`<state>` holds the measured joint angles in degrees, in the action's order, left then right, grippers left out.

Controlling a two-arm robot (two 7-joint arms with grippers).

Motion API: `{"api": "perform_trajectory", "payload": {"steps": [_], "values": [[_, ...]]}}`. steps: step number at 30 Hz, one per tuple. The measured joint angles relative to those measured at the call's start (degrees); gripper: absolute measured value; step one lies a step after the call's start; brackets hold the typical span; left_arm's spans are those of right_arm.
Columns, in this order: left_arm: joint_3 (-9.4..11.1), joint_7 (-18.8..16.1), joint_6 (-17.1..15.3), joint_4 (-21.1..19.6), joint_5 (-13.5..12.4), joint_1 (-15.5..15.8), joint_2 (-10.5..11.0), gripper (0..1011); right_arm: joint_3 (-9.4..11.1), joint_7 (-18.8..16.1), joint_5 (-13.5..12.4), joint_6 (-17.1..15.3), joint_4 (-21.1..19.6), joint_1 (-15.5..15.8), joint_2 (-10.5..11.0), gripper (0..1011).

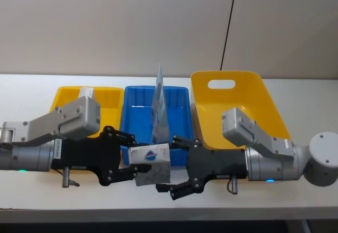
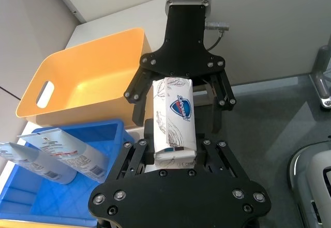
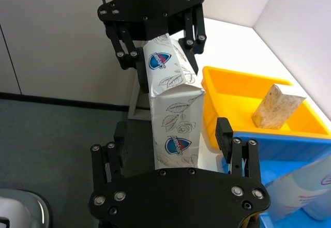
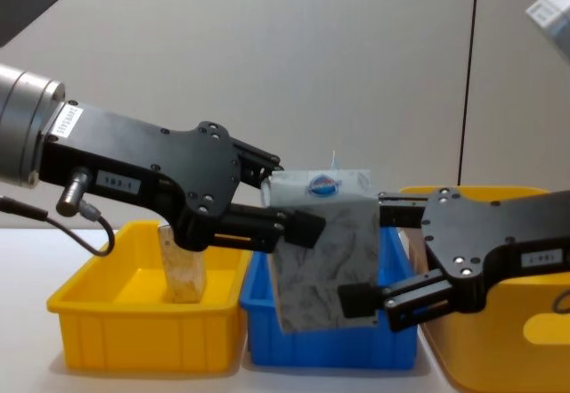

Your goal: Bimanual collaborative sorting of washing and personal care products

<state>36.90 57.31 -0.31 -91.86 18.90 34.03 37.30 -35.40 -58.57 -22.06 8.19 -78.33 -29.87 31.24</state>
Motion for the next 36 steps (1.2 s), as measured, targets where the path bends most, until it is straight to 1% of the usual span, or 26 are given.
{"api": "perform_trajectory", "payload": {"steps": [4, 5, 8, 10, 12, 13, 14, 15, 18, 19, 22, 26, 29, 32, 36], "values": [[0.0, 0.0, 0.0, 0.0, 0.0, 0.0, 0.0, 367, -0.4, 0.1, 0.2, -0.2, 0.4, -0.2, -0.3, 1000], [0.0, 0.0, 0.0, 0.0, 0.0, 0.0, 0.0, 367, -0.6, 0.2, 0.3, -0.3, 0.5, -0.3, -0.4, 969], [0.0, 0.0, 0.0, 0.0, 0.0, 0.0, 0.0, 367, -0.8, 0.2, 0.3, -0.4, 0.7, -0.4, -0.6, 925], [0.0, 0.0, 0.0, 0.0, 0.0, 0.0, 0.0, 367, -1.0, 0.2, 0.4, -0.5, 0.8, -0.5, -0.7, 853], [0.0, 0.0, 0.0, 0.0, 0.0, 0.0, 0.0, 367, -1.1, 0.2, 0.5, -0.6, 0.9, -0.6, -0.8, 815], [0.0, 0.0, 0.0, 0.0, 0.0, 0.0, 0.0, 367, -1.1, 0.3, 0.5, -0.6, 1.0, -0.6, -0.8, 757], [0.0, 0.0, 0.0, 0.0, 0.0, 0.0, 0.0, 367, -1.2, 0.3, 0.5, -0.6, 1.0, -0.6, -0.8, 748], [0.0, 0.0, 0.0, 0.0, 0.0, 0.0, 0.0, 367, -1.2, 0.3, 0.5, -0.6, 1.0, -0.6, -0.9, 696], [0.0, 0.0, 0.0, 0.0, 0.0, 0.0, 0.0, 367, -1.3, 0.3, 0.6, -0.7, 1.1, -0.7, -0.9, 618], [0.0, 0.0, 0.0, 0.0, 0.0, 0.0, 0.0, 367, -1.3, 0.3, 0.6, -0.7, 1.2, -0.7, -1.0, 557], [0.0, 0.0, 0.0, 0.0, 0.0, 0.0, 0.0, 367, -1.4, 0.4, 0.6, -0.7, 1.2, -0.8, -1.0, 496], [0.0, 0.0, 0.0, 0.0, 0.0, 0.0, 0.0, 367, -1.5, 0.4, 0.6, -0.7, 1.3, -0.8, -1.0, 371], [0.0, 0.0, 0.0, 0.0, 0.0, 0.0, 0.0, 367, -1.5, 0.4, 0.6, -0.7, 1.3, -0.8, -1.0, 348], [0.0, 0.0, 0.0, 0.0, 0.0, 0.0, 0.0, 375, -1.5, 1.1, 0.6, -0.5, 1.1, -0.4, -0.9, 347], [0.0, 0.0, 0.0, 0.0, 0.0, 0.0, 0.0, 464, -1.3, 1.7, 0.6, -0.3, 1.0, 0.0, -0.8, 347]]}}
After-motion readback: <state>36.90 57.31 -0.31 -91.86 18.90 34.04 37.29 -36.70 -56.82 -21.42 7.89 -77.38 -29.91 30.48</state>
